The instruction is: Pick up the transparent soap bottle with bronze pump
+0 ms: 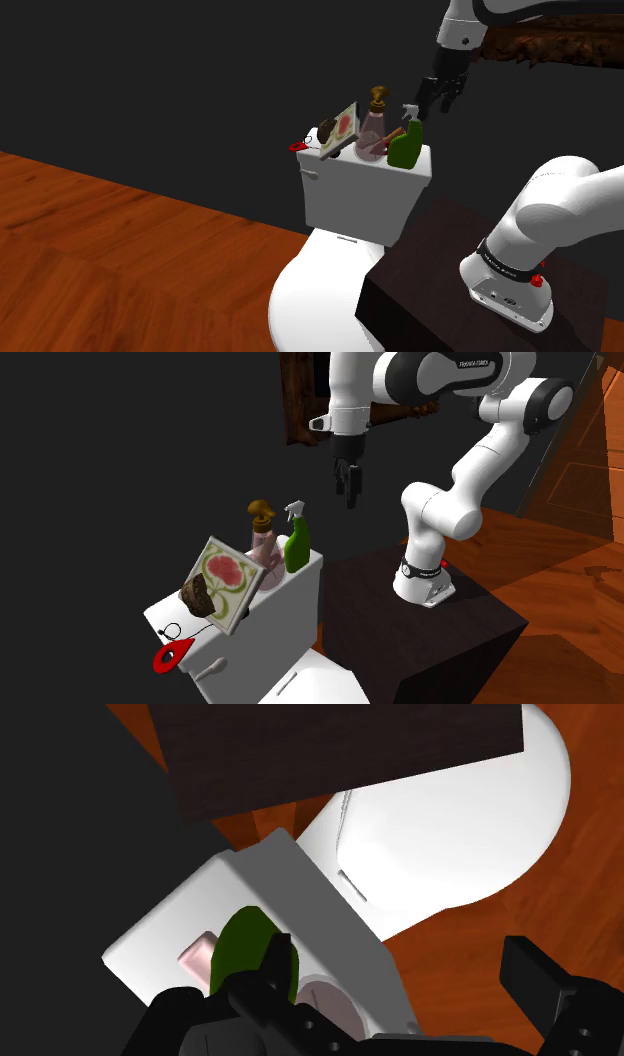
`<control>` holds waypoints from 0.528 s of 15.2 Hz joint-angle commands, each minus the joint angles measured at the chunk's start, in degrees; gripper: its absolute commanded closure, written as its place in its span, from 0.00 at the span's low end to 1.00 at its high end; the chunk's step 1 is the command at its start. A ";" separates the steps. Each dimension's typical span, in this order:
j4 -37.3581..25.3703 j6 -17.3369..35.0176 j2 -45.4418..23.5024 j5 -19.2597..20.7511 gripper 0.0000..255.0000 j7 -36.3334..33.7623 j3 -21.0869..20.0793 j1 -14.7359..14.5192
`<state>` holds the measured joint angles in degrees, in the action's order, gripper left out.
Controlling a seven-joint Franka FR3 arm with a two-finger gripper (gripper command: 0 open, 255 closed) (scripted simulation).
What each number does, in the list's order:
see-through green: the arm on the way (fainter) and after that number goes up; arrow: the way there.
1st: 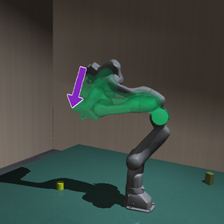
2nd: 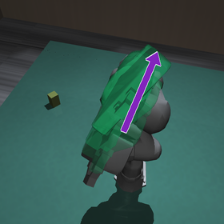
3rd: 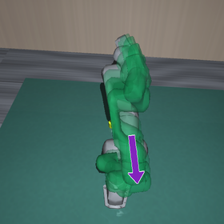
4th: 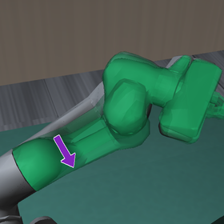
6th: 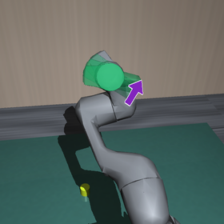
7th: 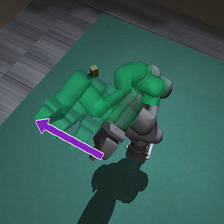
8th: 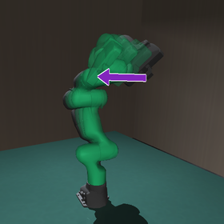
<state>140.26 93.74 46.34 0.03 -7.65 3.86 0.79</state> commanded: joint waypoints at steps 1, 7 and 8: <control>0.00 0.00 0.00 0.00 0.00 0.00 0.00 0.00; -8.75 6.07 -12.72 -0.77 0.00 -1.03 1.62 0.64; -10.41 6.81 -14.78 -0.96 0.00 -1.16 1.92 0.73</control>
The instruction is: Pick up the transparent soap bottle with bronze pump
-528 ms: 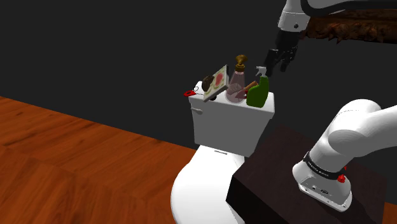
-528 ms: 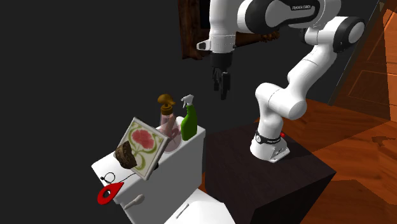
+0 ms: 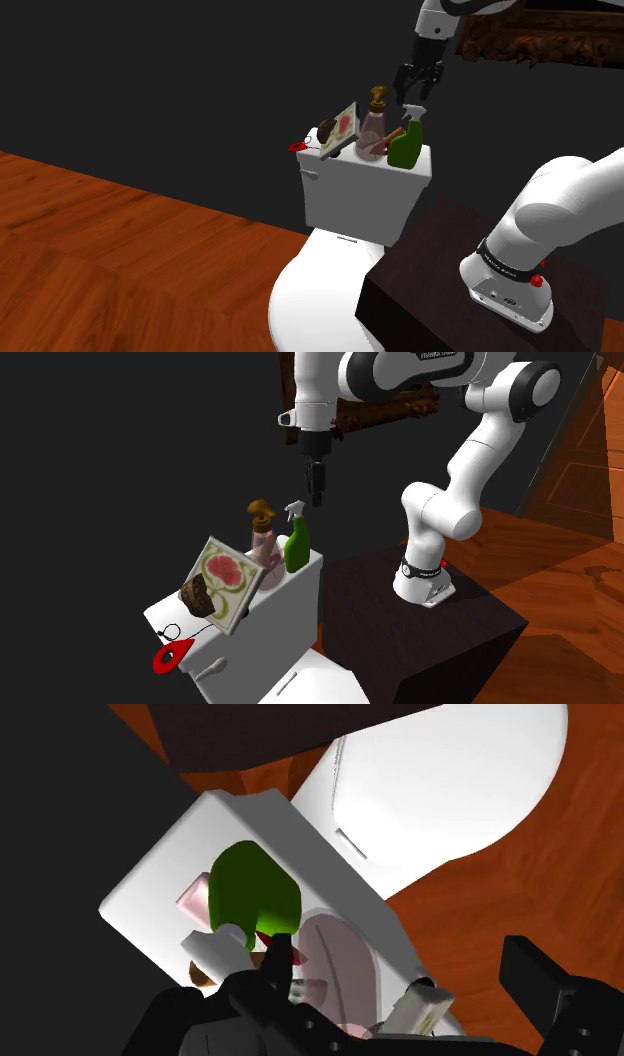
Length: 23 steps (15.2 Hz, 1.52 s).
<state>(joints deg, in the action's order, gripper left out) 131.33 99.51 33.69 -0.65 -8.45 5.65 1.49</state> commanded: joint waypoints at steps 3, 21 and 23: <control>-6.77 2.87 -8.22 -0.98 0.00 -0.69 1.06 0.26; -14.30 10.59 -21.39 -3.39 1.00 -0.45 3.37 0.95; -14.33 10.58 -21.41 -3.39 1.00 -0.46 3.36 0.95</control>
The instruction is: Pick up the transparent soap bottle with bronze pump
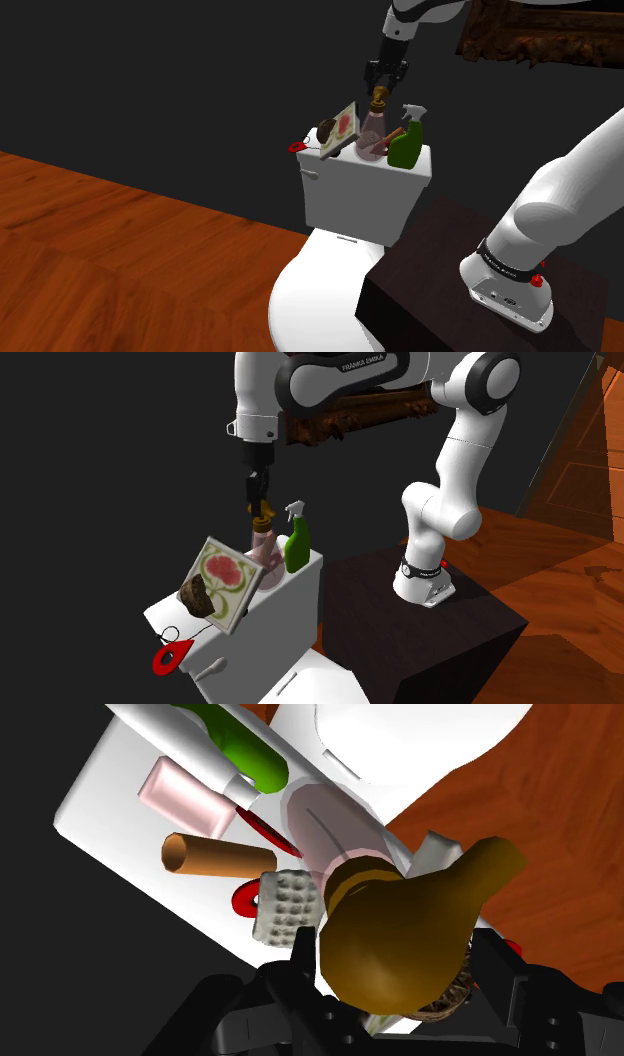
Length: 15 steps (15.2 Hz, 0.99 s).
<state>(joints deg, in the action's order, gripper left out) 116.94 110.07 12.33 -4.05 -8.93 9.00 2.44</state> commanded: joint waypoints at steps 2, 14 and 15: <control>0.11 0.03 0.00 0.01 1.00 0.00 0.00 0.00; -6.20 -6.20 -0.06 0.12 1.00 -0.61 -0.10 -0.07; -7.03 -6.97 -0.13 0.13 1.00 -0.66 -0.10 -0.08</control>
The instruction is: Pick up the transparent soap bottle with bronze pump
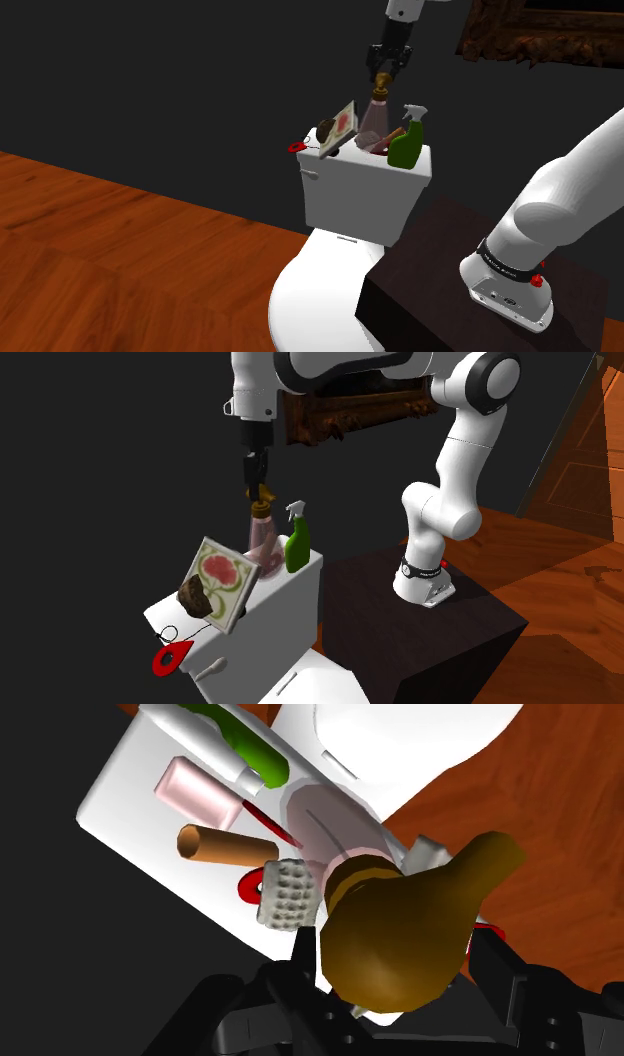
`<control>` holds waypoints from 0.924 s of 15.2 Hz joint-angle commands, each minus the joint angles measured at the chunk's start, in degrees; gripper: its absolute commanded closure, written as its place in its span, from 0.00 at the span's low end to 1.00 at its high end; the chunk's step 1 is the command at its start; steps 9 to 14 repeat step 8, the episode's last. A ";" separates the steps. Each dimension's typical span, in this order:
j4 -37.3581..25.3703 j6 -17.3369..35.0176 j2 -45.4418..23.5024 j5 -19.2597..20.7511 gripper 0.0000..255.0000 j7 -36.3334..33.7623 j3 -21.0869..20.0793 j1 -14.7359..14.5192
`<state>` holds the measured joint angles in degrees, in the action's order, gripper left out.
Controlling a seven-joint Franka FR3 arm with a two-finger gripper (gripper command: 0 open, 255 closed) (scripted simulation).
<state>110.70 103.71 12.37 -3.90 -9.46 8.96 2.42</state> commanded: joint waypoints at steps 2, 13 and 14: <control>-2.51 -2.16 -0.33 -0.02 1.00 -0.24 -0.06 -0.06; -6.26 -5.40 -0.84 -0.06 1.00 -0.45 -0.03 -0.09; -6.26 -5.40 -0.84 -0.06 1.00 -0.45 -0.03 -0.09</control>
